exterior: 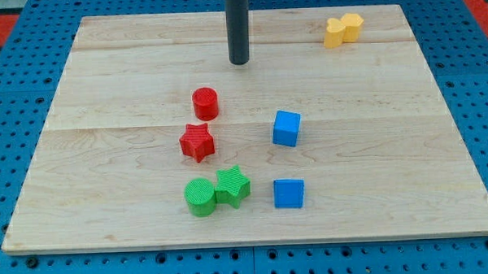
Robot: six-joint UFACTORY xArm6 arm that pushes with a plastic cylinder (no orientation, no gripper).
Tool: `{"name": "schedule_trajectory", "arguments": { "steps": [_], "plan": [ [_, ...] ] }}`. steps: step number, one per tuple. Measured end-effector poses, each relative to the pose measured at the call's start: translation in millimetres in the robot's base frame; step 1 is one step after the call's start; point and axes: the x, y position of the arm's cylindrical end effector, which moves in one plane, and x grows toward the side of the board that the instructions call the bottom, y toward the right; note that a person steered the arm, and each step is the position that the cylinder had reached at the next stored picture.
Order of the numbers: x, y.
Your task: Move the red circle to the left center
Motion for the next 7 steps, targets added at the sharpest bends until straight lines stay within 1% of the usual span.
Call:
{"name": "schedule_trajectory", "arguments": {
  "steps": [6, 7],
  "plan": [
    [0.0, -46.9],
    [4.5, -47.9]
  ]
}}
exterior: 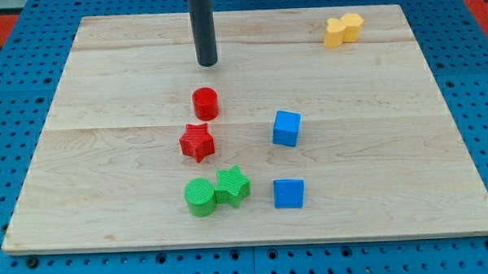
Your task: Move the red circle to the left center
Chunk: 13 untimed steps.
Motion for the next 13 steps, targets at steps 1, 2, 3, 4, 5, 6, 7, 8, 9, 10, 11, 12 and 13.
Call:
{"name": "schedule_trajectory", "arguments": {
  "steps": [1, 2, 3, 4, 5, 6, 7, 8, 9, 10, 11, 12, 13],
  "plan": [
    [28.8, -26.3],
    [50.3, -2.9],
    [59.0, 32.2],
    [103.6, 16.5],
    [107.9, -21.4],
    [112.0, -28.9],
    [134.9, -23.8],
    [132.2, -96.6],
    [99.9, -95.2],
    [93.8, -37.1],
    [74.1, -72.7],
    [63.8, -140.9],
    [63.6, -131.2]
  ]
}}
